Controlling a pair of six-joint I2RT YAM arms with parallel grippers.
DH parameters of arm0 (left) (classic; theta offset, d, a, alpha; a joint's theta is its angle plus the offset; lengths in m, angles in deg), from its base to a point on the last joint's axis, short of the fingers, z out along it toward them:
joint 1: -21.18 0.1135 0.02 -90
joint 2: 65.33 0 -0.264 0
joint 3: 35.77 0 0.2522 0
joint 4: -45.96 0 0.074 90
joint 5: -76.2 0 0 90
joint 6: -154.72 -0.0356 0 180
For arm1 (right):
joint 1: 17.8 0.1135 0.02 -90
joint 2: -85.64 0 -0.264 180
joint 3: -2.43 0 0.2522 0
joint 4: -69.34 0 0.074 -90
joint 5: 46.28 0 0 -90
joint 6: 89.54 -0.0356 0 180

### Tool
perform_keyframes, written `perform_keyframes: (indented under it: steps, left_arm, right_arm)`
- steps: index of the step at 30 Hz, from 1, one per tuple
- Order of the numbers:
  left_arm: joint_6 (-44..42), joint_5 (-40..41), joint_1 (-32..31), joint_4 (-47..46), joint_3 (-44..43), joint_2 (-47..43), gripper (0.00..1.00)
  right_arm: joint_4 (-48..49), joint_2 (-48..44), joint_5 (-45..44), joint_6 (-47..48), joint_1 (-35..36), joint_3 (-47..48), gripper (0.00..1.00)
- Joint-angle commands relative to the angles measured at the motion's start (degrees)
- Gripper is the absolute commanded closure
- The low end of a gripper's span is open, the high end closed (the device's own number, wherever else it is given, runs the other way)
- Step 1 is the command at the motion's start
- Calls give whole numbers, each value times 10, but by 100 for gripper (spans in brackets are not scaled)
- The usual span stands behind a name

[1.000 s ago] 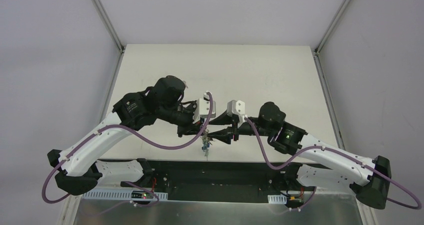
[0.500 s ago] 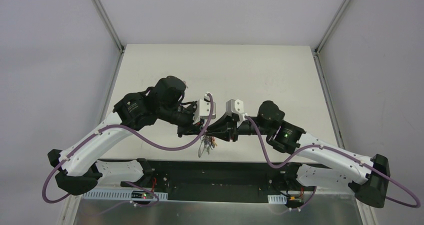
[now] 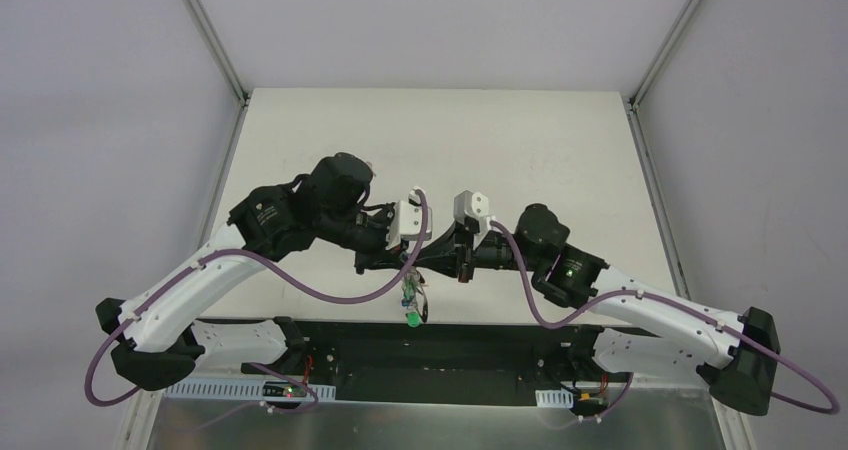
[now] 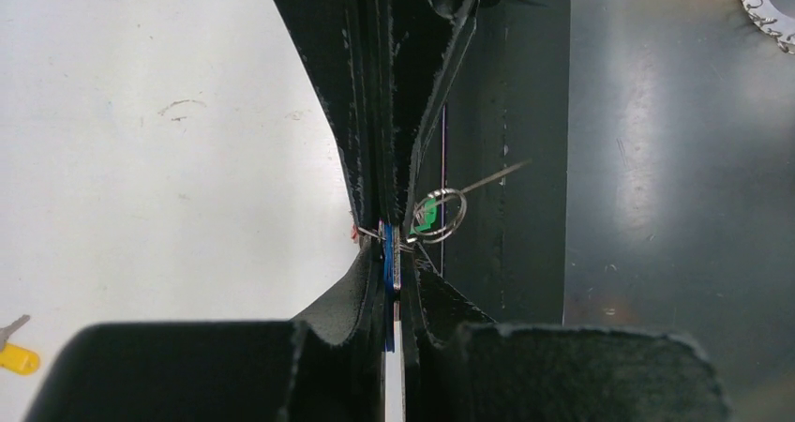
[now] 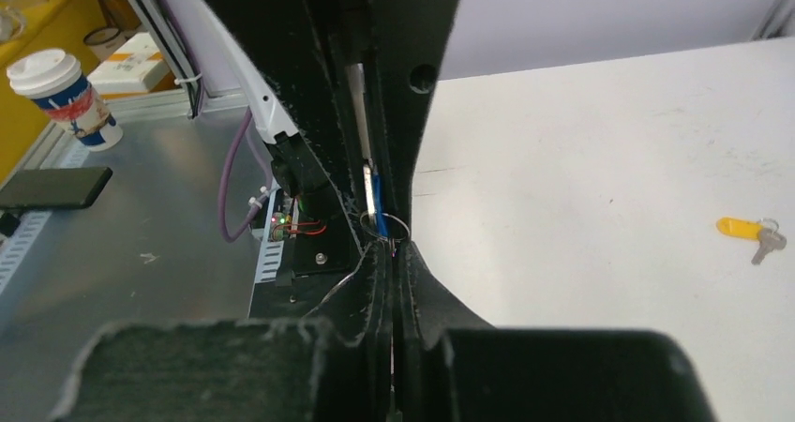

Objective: Remove the keys from the keyring

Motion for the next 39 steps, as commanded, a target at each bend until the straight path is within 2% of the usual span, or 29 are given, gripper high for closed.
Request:
perform_keyframes:
  steps: [1, 5, 10, 18, 23, 30, 39]
  left_arm:
    - [-33, -6, -10, -17, 16, -8, 100]
    - [-39, -4, -10, -23, 24, -8, 100]
    - [-39, -8, -10, -33, 32, -4, 100]
    - [-37, -7, -10, -50, 48, -6, 100]
    - [-38, 18, -9, -57, 59, -19, 100]
    - [-39, 33, -9, -63, 54, -19, 100]
    - [-42, 41, -9, -65, 47, -7, 100]
  right_arm:
    - [62, -38, -89, -82, -10, -12, 100]
    - [103, -65, -115, -143, -15, -40, 100]
    - [235, -77, -147, -213, -16, -99, 100]
    - [341, -44, -128, -286, -15, -108, 100]
    - [346, -50, -118, -314, -16, -112, 100]
    - [294, -85, -106, -329, -16, -127, 100]
    - [278, -113, -75, -349, -15, -135, 100]
